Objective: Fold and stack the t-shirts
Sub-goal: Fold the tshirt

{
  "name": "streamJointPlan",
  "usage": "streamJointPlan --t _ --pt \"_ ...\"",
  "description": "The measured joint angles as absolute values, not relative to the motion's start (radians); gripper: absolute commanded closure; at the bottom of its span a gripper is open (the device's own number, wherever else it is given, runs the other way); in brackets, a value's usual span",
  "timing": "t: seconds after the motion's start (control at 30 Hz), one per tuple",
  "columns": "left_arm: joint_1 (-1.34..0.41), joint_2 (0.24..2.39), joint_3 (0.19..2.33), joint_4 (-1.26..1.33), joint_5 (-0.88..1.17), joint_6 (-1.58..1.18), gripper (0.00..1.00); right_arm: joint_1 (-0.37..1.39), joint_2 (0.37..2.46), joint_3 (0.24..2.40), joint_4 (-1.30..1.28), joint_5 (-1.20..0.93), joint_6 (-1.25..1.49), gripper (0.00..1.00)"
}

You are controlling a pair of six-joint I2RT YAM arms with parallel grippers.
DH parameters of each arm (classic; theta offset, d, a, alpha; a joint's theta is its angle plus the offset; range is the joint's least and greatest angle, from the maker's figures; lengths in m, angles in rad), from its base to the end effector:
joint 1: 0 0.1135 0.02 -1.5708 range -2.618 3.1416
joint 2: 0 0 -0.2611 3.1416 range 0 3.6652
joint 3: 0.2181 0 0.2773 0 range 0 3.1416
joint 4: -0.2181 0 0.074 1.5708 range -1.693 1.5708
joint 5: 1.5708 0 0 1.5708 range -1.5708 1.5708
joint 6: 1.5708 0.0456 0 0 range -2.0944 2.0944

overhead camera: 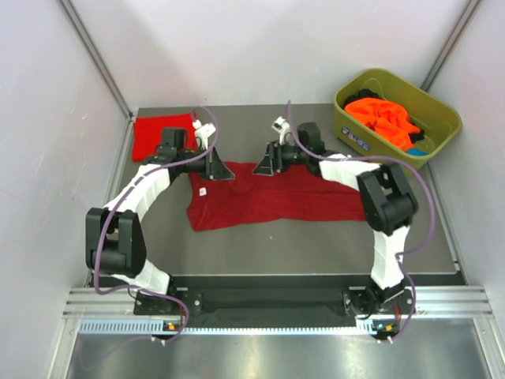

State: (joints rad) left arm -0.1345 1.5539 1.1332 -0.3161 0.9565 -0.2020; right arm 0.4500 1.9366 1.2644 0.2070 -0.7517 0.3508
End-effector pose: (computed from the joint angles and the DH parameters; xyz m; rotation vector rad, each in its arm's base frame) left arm 0.3532 -0.0854 0.2514 0.4252 2.1876 -1.2712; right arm 0.3993 0.2275 0.1875 -0.6067 2.0450 1.2516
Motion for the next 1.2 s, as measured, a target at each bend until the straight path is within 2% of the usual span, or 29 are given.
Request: streamJointPlan --t 0.23,0.43,0.77,1.03,1.1,1.13,1.17,1.2 --pt "-0.130 1.546 1.049 -0.384 0.831 -0.154 1.00 0.513 2.172 1.490 0.171 -0.839 0.341 0.36" --pt "-0.127 1.482 0.944 -0.423 0.722 -0.160 1.00 0.557 2.302 1.660 0.144 -0.851 0.345 0.42" --pt "-0.127 1.431 0.919 -0.454 0.642 -0.198 1.00 0.618 2.341 1.684 0.042 -0.831 0.294 0.55" --pt "-0.127 1.438 0.917 -0.473 0.631 -0.265 1.00 0.634 2.341 1.684 -0.047 -0.803 0.219 0.54" --pt "-0.127 1.448 0.909 -0.466 0.633 -0.279 1.00 0.637 2.341 1.685 -0.062 -0.794 0.201 0.62" --pt "-0.127 1.452 0.903 -0.465 0.634 -0.286 1.00 0.639 2.341 1.685 -0.069 -0.790 0.193 0.70" --pt "-0.127 1.456 0.897 -0.464 0.634 -0.289 1.00 0.641 2.341 1.685 -0.074 -0.786 0.184 0.85" --pt "-0.127 1.460 0.891 -0.465 0.633 -0.294 1.00 0.643 2.341 1.685 -0.077 -0.783 0.175 0.91"
